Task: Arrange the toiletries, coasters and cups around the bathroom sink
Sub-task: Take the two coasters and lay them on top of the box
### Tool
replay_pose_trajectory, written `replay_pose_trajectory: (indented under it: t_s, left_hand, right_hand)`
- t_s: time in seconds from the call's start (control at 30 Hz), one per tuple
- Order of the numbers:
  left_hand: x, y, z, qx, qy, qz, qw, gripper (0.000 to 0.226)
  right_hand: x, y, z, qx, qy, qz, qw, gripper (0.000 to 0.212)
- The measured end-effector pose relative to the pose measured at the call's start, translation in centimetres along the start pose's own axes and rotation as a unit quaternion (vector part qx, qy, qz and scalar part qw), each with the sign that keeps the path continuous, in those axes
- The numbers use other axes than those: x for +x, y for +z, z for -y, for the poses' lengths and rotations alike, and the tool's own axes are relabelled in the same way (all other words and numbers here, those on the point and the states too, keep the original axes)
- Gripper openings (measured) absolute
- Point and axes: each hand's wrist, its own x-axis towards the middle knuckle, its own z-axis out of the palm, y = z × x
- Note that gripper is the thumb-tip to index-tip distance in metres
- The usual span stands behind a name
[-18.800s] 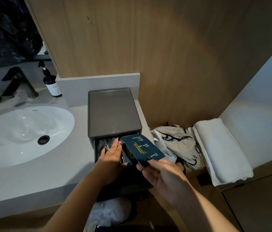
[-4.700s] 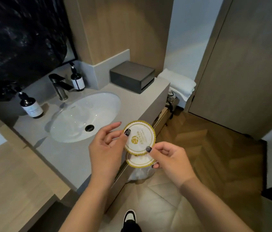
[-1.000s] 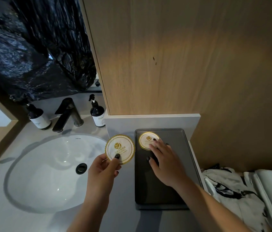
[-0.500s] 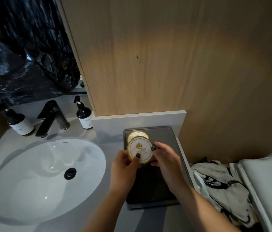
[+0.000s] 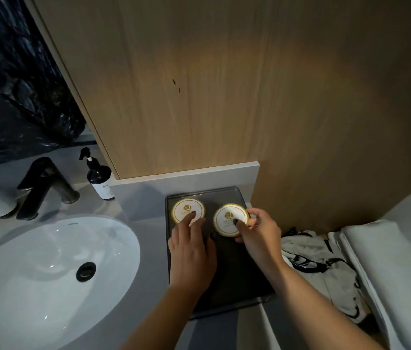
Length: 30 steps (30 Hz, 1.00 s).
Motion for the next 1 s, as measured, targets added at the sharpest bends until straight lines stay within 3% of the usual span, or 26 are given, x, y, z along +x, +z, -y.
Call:
replay_pose_trajectory:
  t_s: [0.07,0.2,0.33,0.43,0.57,0.67,1.0]
  left_hand:
    - [0.2,0.0,-0.1,0.029,-0.042,0.034,0.998,0.051]
    - [0.2,0.1,-0.2,0.072,-0.052,0.068,0.994,0.064]
    - [0.3,0.0,-0.2,0.079,-0.044,0.072,0.993,0.067]
    - [0.2,0.0,0.0,0.095,-0.036,0.079,0.992,0.063]
    - [0.2,0.3,0.4,0.149,-0.026,0.076,0.986,0.057]
    - [0.3,0.4,0.4,0.158,-0.025,0.073,0.984,0.059]
    - [0.3,0.8,0.6,0.162,-0.019,0.075,0.984,0.057]
  right_hand:
    - [-0.1,0.3,0.0,-0.087,-0.070,-0.016,0.994,0.035]
    - [-1.7,0.2,-0.7,-0.275,-0.226,-0.054,0.933,0.033]
    - [-2.7,0.4,-2.1,-0.373,-0.332,-0.086,0.862,0.032]
    - [-2.7,0.5,-3.0,-0.382,-0.378,-0.041,0.842,0.037]
    - [-2.5,0.5,-3.2,-0.397,-0.369,0.016,0.840,0.031]
    - [-2.2,0.9,-2.8,-0.413,-0.338,0.044,0.845,0.045]
    - [-1.0,1.9,-2.1,-0.434,-0.319,0.066,0.840,0.048]
